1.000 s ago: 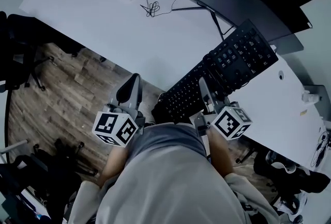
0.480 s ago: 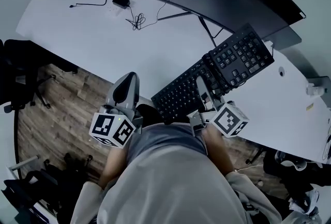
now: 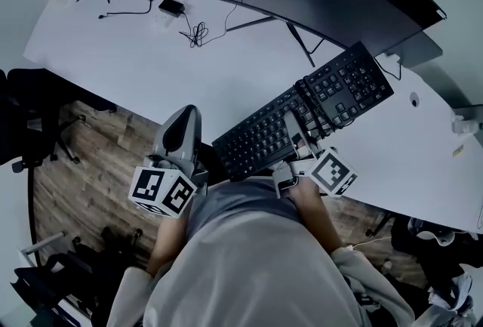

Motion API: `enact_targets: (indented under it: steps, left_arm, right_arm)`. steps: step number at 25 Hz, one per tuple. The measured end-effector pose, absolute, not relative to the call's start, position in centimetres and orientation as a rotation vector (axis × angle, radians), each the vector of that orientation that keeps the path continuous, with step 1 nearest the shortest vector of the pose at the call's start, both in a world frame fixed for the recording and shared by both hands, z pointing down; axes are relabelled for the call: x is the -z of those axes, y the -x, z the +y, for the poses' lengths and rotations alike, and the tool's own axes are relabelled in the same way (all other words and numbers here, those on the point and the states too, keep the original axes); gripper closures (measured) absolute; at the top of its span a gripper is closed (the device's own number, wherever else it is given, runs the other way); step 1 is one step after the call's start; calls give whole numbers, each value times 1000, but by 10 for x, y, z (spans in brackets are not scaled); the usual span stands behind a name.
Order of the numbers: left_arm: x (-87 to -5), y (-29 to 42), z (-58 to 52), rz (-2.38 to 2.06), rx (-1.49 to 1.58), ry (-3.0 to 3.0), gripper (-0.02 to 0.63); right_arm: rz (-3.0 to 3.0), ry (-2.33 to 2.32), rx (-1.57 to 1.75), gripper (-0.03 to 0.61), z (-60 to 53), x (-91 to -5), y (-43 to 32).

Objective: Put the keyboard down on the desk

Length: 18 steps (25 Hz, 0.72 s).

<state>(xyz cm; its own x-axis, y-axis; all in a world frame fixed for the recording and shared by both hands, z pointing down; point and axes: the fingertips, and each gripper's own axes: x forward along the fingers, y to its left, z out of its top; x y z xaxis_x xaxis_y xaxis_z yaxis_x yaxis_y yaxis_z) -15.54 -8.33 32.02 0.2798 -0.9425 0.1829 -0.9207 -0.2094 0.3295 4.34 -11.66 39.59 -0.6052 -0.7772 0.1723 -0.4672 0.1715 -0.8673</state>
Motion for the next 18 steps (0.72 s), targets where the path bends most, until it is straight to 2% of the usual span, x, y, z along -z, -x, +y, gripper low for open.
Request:
enact_targets:
  steps: [9,18]
  left_arm:
    - [-311,171,-103,-1699,127,-2185,614]
    - [-313,187,-120,-1685,135,-2166,614]
  right_arm:
    - [1935,1330,1630,512,-126,-428,-46]
    - [1737,1230,1718,512,-146,-439,-29]
